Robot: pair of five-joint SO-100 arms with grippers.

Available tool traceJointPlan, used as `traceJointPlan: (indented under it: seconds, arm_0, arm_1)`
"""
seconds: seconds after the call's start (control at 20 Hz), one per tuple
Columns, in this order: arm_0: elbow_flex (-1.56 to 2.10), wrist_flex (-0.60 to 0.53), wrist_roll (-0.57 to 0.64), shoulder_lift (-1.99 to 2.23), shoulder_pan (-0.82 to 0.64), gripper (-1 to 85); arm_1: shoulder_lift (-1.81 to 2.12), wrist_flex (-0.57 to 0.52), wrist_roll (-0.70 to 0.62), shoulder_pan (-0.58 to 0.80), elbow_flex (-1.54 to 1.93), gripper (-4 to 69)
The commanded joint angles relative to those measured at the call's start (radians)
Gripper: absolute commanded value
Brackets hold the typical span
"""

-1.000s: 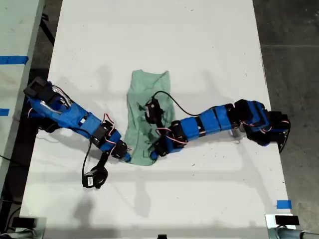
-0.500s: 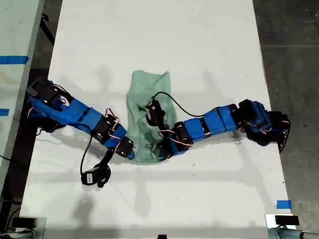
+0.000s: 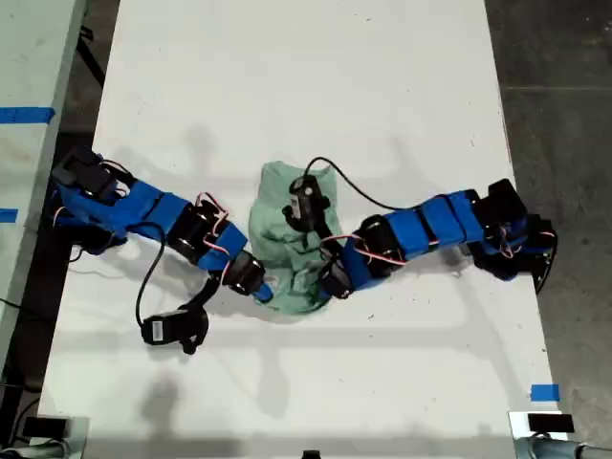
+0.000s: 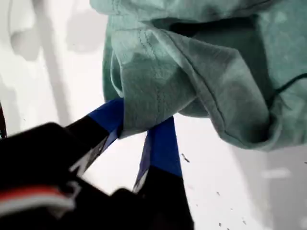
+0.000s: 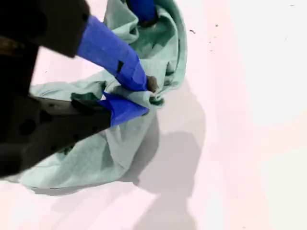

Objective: Fold tshirt

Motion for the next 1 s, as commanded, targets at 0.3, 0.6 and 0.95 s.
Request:
traceJointPlan:
  seconds: [0.3,0.6,0.95]
  arm_0:
    - [-0.044,0.121,0.245,0.155,-0.446,0.1]
    - [-0.044,0.121,0.341,0.115,-0.583,0.6]
    - [-0.011,0.229,0.445,0.411,-0.943,30.3]
  arm_1:
    - [0.127,-0.026,-0.259,0.417,0.087,-1.0]
    - [0.077,-0.077,-0.284,0.512,0.112,-1.4]
    - [0.359,-0.015,-0.393,0.854,0.117,33.6]
